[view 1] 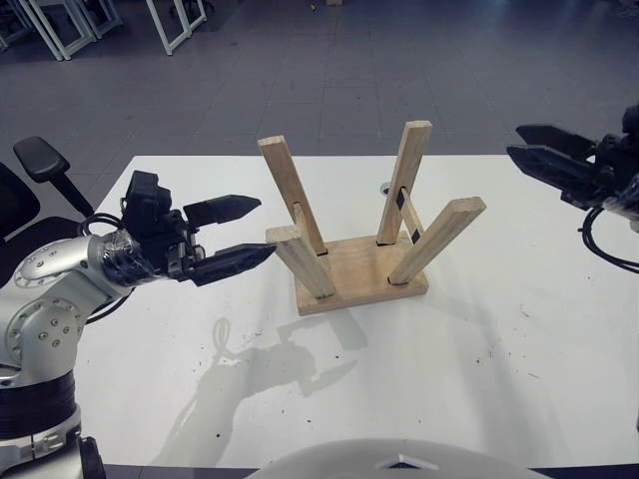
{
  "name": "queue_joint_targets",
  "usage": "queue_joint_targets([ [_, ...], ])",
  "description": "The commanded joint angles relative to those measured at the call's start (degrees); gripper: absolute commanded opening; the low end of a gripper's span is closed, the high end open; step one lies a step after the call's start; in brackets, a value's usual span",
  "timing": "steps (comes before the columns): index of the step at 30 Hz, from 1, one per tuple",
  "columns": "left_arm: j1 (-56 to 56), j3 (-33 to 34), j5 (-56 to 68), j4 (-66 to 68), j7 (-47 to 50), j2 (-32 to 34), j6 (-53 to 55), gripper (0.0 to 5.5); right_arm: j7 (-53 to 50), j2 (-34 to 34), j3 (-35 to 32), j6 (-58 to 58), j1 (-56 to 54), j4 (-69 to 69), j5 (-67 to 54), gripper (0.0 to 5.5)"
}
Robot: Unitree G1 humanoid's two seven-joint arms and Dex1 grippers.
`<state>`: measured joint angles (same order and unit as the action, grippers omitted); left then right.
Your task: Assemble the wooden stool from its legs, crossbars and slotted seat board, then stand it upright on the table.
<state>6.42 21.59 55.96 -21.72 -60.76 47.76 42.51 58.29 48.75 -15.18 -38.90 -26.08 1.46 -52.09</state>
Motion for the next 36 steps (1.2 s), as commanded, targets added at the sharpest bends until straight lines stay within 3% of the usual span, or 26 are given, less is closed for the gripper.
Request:
queue_joint_targets([
  [1, 1.6, -6.0, -2.1, -0.8, -0.8, -0.2, 0.0, 5.16, 5.5, 2.8, 1.5, 0.3, 2.2, 0.0, 2.9, 2.95],
  [4, 5.2, -11.1, -4.5, 1.4, 0.1, -2.6, -1.4, 5.16, 10.8, 4.3, 2.7, 0.4, 2.6, -1.5, 4.5, 2.95],
  [6, 6.9, -13.2, -5.7, 2.9, 0.2, -4.0, -1.9, 4.89, 15.0, 5.0, 5.6, 1.2, 2.2, -2.2, 6.6, 2.95],
  [12, 7.5, -15.0, -7.9, 5.8, -2.6, -2.6, -2.2, 3.79, 20.8, 2.5, 14.7, 4.6, -2.2, -4.4, 14.0, 2.95],
  [19, 10.2, -18.1, -11.1, 10.9, -6.3, -2.7, -3.1, 2.69, 22.3, -2.2, 18.4, 6.5, -5.6, -7.6, 17.5, 2.95],
  [25, 10.8, -19.8, -11.4, 13.1, -10.6, -0.5, -0.4, 1.78, 24.1, -3.1, 19.5, 3.6, -5.4, -6.0, 16.5, 1.79],
  [28, 12.8, -18.4, -6.5, 12.6, -11.9, 0.4, 5.4, 1.72, 24.3, -2.4, 15.9, -3.0, -6.4, -4.3, 10.8, 1.33],
  [30, 17.8, -15.0, 1.6, 14.5, -10.6, -0.3, 12.8, 1.60, 25.9, -0.7, 10.7, -12.3, -7.6, -2.8, 1.6, 1.30],
  [33, 29.5, -12.1, 7.6, 30.0, -3.0, -6.6, 24.3, 1.58, 16.5, -5.2, 2.8, -27.3, -18.9, -18.7, -7.2, 1.02],
  [35, 36.6, -11.9, 6.7, 44.9, 3.8, -12.5, 30.4, 1.84, 4.0, -10.3, 1.1, -32.1, -27.0, -36.1, -3.3, 1.00],
  [36, 39.3, -11.4, 4.4, 54.0, 8.7, -15.9, 30.5, 2.03, -3.8, -12.8, 2.8, -30.3, -29.4, -44.4, 1.9, 1.36],
])
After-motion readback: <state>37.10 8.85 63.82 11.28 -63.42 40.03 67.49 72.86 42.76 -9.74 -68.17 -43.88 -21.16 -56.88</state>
